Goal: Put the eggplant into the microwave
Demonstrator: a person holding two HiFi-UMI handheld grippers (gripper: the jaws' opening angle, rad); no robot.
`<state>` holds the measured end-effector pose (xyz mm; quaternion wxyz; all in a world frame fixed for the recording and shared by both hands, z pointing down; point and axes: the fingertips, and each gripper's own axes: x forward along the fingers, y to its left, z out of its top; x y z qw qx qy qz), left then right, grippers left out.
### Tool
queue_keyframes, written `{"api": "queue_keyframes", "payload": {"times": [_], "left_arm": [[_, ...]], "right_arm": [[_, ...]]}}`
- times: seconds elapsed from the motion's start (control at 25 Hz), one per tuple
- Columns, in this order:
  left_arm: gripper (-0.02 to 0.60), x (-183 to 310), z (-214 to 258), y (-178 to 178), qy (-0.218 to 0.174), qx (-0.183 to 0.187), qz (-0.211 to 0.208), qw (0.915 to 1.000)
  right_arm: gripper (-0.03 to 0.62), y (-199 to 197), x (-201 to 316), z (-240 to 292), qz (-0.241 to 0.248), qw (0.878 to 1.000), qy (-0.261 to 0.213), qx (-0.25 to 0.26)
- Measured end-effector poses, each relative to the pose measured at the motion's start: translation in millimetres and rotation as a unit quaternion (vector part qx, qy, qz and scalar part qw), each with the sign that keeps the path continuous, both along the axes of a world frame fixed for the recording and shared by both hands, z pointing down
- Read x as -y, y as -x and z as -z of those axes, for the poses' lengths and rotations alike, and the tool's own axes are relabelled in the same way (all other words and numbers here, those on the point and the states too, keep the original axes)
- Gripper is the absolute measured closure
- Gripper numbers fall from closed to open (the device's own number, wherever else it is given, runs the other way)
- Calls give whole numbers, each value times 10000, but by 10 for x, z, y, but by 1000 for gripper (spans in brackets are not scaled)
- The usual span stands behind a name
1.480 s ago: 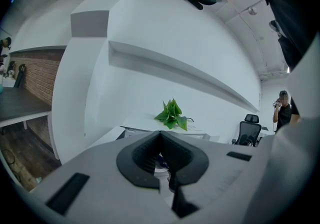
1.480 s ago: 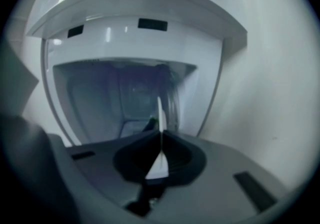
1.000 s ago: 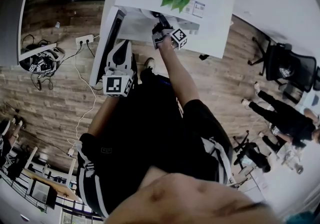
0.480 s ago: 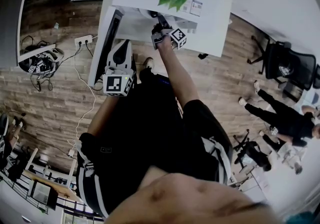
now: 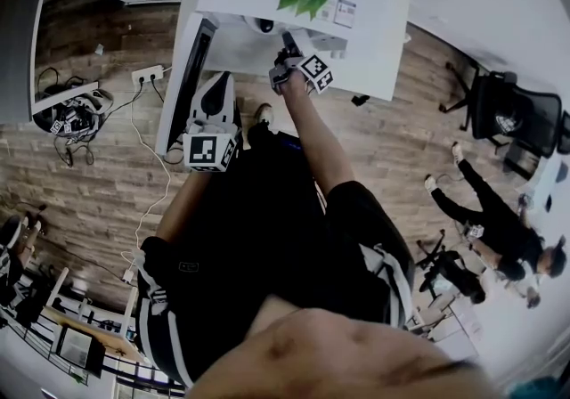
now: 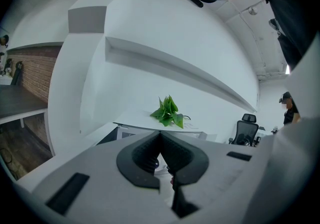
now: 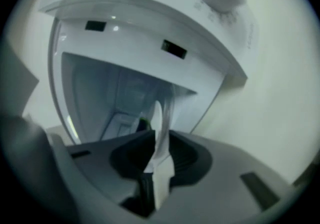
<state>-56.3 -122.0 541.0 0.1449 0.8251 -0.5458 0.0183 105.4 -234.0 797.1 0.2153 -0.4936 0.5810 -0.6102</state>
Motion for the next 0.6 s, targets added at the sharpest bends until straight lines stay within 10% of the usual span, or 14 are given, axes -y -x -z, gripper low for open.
{"api": "queue_keyframes", "payload": {"times": [0.16, 0.44, 0.6], "left_arm": [[549, 26, 15, -15, -38, 34, -60, 10000], [549, 67, 28, 2, -52, 3, -47, 10000], [549, 75, 29, 10, -43, -6, -58, 10000]], "right_arm": [[528, -66, -124, 127, 445, 9852, -256, -1635], [557, 201, -244, 321, 1809, 8886, -1025, -4088], [557, 383, -251, 268, 2209, 8594, -970, -4508]]}}
